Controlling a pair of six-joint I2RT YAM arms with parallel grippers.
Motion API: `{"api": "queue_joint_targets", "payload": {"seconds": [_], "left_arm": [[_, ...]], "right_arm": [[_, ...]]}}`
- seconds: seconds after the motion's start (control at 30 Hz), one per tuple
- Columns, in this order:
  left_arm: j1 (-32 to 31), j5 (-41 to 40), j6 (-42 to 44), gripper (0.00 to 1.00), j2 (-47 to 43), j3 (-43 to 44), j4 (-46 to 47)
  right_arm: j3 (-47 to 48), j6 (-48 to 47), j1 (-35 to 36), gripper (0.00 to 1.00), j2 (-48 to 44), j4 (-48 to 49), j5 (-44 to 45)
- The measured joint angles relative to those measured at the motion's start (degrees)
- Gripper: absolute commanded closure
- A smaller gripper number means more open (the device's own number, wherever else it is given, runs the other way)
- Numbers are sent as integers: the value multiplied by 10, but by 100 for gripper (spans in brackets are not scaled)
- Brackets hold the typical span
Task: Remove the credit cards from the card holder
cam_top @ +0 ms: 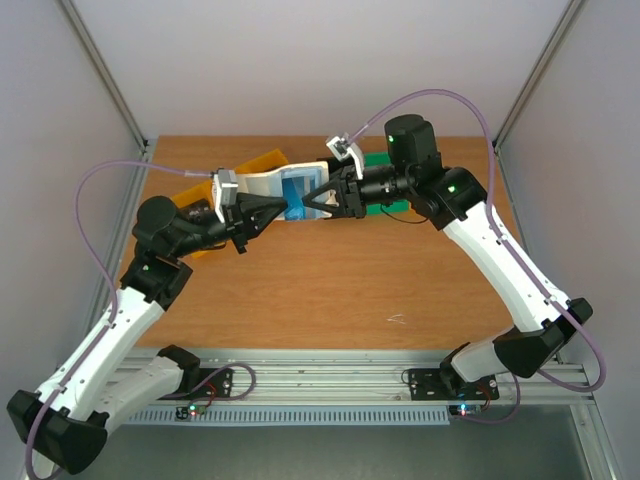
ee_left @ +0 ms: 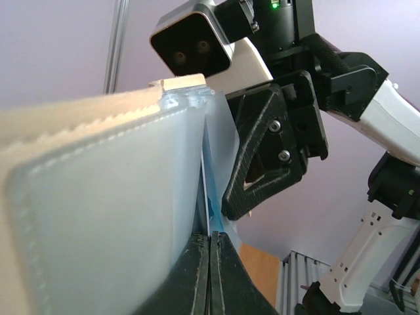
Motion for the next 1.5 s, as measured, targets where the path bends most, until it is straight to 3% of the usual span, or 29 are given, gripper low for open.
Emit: {"api": "queue_joint_targets", "payload": {"seconds": [0.43,0.7,1.4,1.5], "left_arm": [[-1,38,-21,100,-5,-23,5],[0,43,-33,100,-5,-27,7],[-4,39,-72,100,-8,-43,42],[-10,31,-89,91,-4,-44,58]], "right_arm": [[-47,4,-37,73,-31,31,-39],[-49,13,-45,99,-35,44,-69],[-60,37,-60,99,-38,55,-108],[-60,47,-59,99,-38,66,-106]]}}
